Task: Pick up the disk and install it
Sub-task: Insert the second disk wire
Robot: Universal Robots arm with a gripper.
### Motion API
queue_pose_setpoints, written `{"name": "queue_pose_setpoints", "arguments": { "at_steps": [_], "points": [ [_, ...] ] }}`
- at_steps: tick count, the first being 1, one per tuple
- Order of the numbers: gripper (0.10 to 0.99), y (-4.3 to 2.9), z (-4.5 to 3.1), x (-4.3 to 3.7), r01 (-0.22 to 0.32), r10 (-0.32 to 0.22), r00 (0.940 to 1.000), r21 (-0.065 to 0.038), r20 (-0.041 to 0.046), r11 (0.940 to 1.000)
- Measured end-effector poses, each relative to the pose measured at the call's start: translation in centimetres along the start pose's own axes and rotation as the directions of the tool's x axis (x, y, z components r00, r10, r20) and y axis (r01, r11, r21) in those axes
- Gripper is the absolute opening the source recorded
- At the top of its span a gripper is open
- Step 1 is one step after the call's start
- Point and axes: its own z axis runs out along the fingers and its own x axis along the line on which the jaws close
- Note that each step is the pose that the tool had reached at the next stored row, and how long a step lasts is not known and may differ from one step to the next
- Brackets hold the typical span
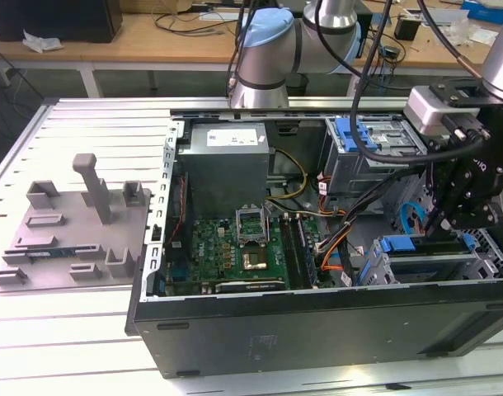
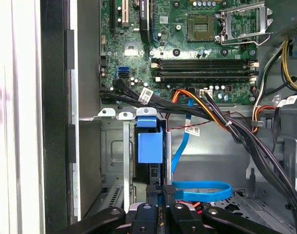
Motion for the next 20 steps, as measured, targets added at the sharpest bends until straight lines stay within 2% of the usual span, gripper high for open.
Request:
{"name": "queue_pose_setpoints", "arguments": {
  "at_steps": [17, 18, 19, 20],
  "points": [
    [0.169, 0.04, 0.57, -0.03, 0.021, -0.021, 0.9998, 0.001, 0.0013, 0.9998],
    [0.290, 0.05, 0.56, -0.03, 0.021, -0.021, 0.9998, 0.001, 0.0009, 0.9998],
    [0.290, 0.07, 0.51, -0.02, 0.021, -0.021, 0.9998, 0.001, 0.0006, 0.9998],
    [0.357, 0.07, 0.37, -0.02, 0.021, -0.021, 0.9998, 0.001, 0.0002, 0.9998]
  ]
}}
